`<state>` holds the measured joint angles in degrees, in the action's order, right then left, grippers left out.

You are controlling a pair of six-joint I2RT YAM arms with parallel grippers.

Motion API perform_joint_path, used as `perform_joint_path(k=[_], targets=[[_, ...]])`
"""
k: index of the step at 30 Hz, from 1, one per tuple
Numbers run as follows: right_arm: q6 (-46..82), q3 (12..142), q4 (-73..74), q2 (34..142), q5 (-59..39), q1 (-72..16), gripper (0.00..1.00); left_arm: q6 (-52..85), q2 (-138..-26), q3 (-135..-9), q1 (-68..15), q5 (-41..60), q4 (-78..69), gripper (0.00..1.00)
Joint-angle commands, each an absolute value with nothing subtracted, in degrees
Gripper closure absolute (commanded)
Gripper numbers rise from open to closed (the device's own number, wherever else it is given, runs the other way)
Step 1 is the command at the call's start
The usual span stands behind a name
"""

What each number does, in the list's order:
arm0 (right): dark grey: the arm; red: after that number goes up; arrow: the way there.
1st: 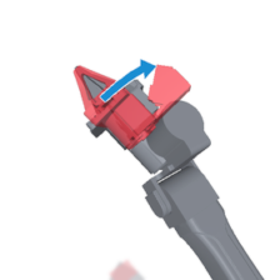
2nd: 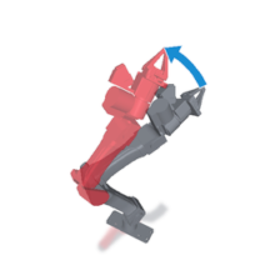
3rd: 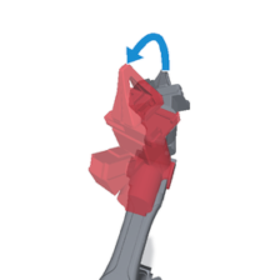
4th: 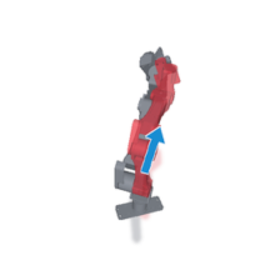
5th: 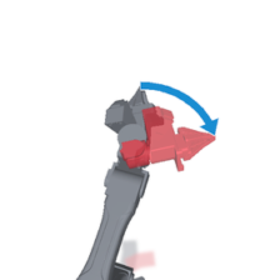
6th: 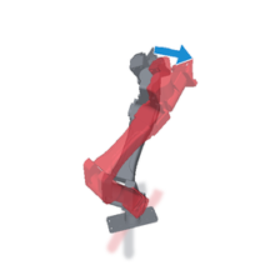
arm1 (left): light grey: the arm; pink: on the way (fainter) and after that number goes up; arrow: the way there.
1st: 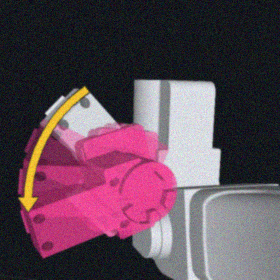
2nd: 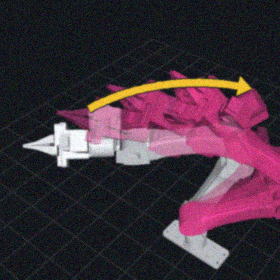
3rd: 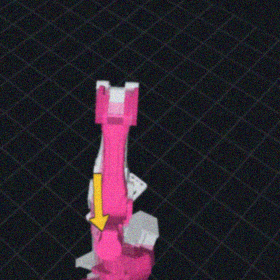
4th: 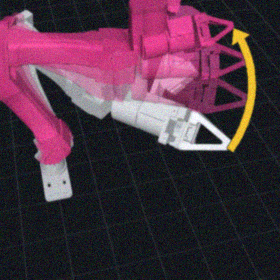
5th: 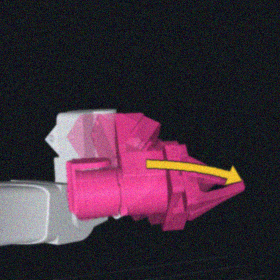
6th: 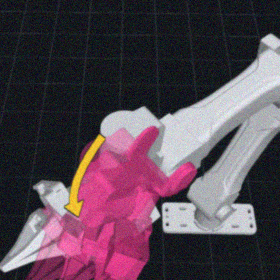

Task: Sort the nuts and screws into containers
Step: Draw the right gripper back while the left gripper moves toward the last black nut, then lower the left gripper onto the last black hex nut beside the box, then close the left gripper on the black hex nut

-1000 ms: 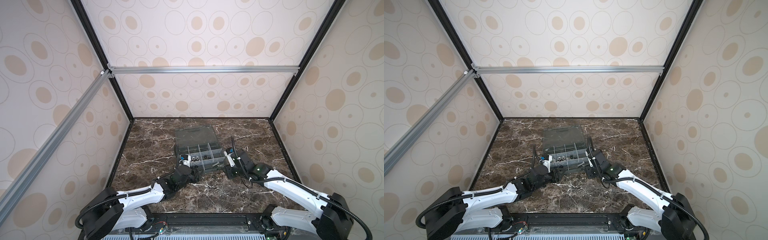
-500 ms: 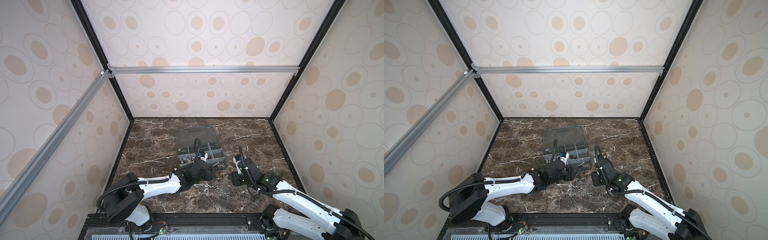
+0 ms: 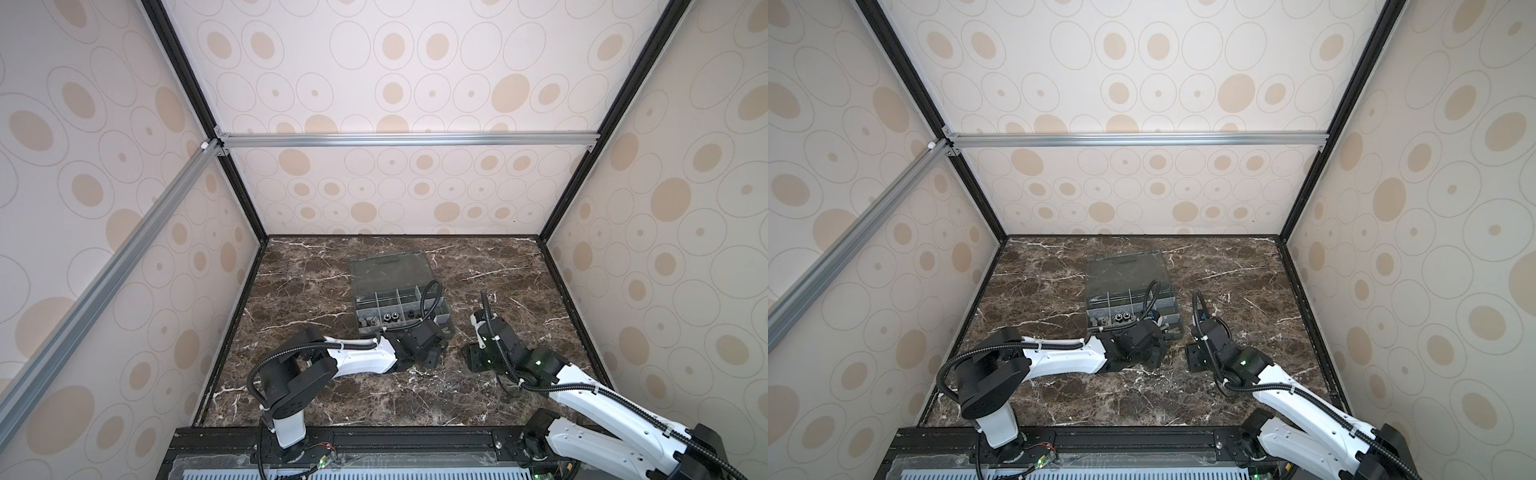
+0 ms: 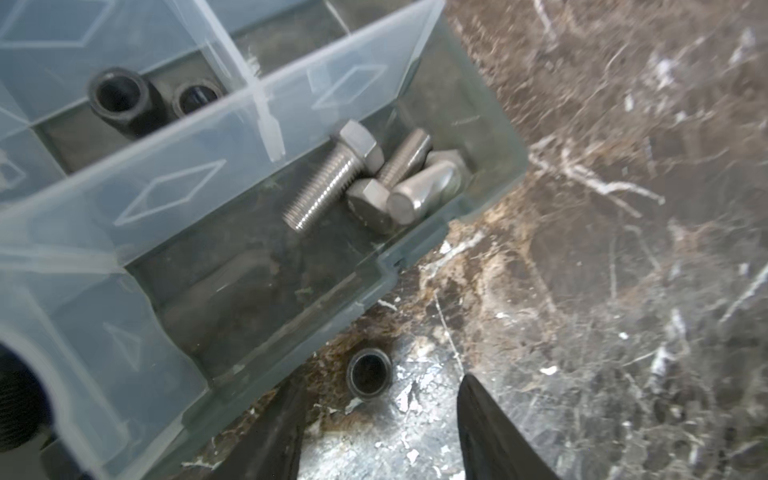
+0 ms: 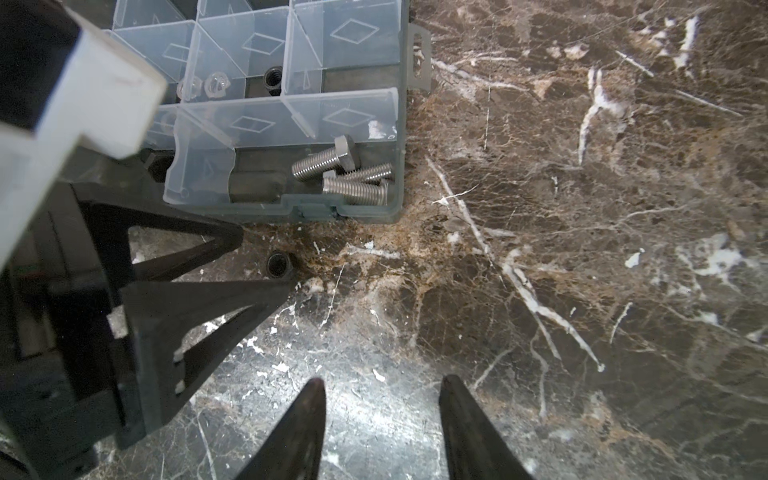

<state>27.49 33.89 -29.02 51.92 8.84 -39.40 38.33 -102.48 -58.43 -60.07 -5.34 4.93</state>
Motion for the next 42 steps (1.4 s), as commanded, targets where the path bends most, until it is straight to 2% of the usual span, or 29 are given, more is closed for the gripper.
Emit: perform_joint_path(k=[1, 22, 42], targets=[[28.3, 33.0, -29.8, 51.4, 9.7, -39.3, 0.52, 35.8, -104.6, -62.0, -60.6, -6.4, 8.9, 0.43], [29.1, 31.7, -29.7, 50.1, 10.5, -39.3, 0.51, 34.1, -109.6, -65.0, -61.1, -7.1, 12.0, 0.58], [29.4, 31.4, -30.4, 49.4, 11.4, -39.3, 0.51, 33.4, -110.4, -65.0, -61.4, -8.1, 12.8, 0.82]])
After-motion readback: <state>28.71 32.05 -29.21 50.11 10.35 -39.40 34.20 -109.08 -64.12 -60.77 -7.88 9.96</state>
